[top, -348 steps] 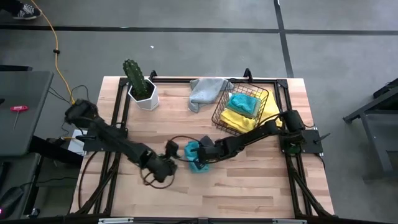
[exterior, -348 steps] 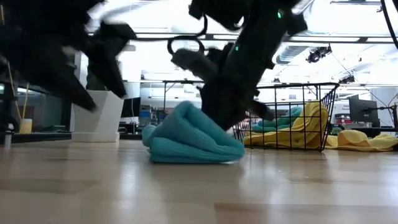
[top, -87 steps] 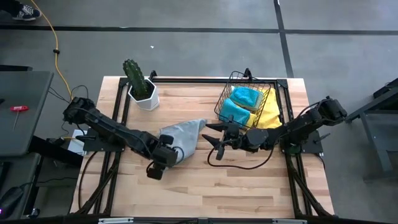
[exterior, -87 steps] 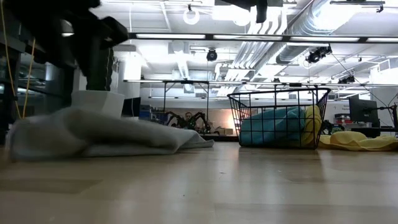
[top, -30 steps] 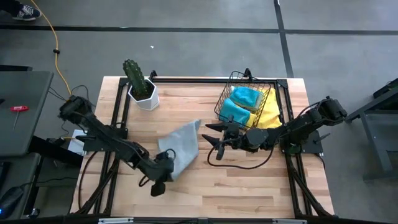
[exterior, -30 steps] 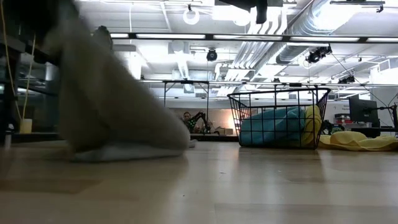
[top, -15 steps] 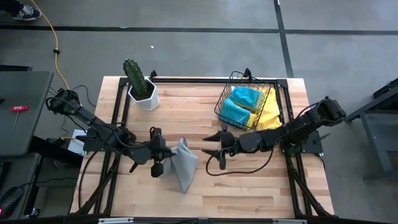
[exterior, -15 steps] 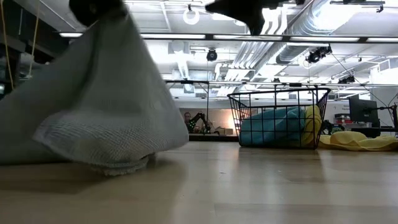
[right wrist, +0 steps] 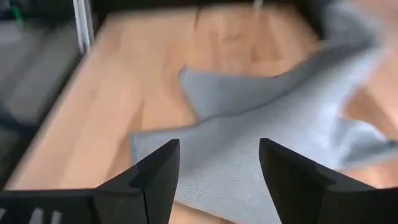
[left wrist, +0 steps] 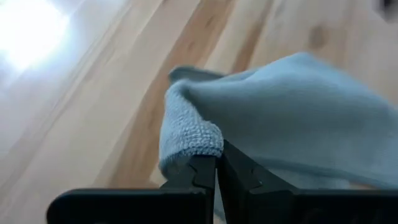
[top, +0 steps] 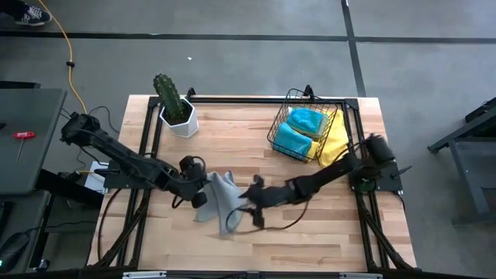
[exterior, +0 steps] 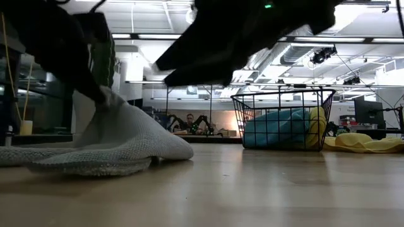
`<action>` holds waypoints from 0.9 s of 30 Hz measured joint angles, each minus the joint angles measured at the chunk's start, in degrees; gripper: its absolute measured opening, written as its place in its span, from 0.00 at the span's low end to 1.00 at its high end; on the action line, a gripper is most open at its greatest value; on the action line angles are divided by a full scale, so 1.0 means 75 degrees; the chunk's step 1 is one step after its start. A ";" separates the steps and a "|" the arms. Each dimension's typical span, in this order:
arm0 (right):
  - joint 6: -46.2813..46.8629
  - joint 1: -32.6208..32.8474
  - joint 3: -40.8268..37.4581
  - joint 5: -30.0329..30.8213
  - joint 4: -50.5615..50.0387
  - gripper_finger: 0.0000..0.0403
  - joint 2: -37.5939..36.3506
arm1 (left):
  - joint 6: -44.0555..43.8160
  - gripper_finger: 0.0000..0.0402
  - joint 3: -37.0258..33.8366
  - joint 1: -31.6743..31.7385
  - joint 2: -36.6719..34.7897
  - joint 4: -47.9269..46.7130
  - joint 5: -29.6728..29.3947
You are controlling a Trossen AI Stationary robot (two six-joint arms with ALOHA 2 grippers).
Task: Fold microfiber towels
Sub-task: Fold the gray microfiber towel
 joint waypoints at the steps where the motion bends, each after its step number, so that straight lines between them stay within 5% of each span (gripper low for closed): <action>1: -0.0281 0.0046 0.0428 -0.0050 -0.0421 0.53 0.0303 | -0.0077 0.00 -0.0074 0.0049 0.0000 -0.0006 0.0054; 8: -0.1452 0.0378 0.3247 -0.0246 -0.2926 0.53 0.1957 | -0.0279 0.00 -0.0299 0.0079 0.0000 0.0164 0.0400; 15: -0.1484 0.0590 0.5284 -0.0797 -0.4634 0.53 0.3157 | -0.0279 0.00 -0.0299 -0.0129 -0.0001 0.0310 -0.0059; 27: -0.1618 0.0685 0.6771 -0.0765 -0.5940 0.51 0.4146 | -0.0215 0.00 -0.0294 -0.0224 0.0000 0.0544 -0.0230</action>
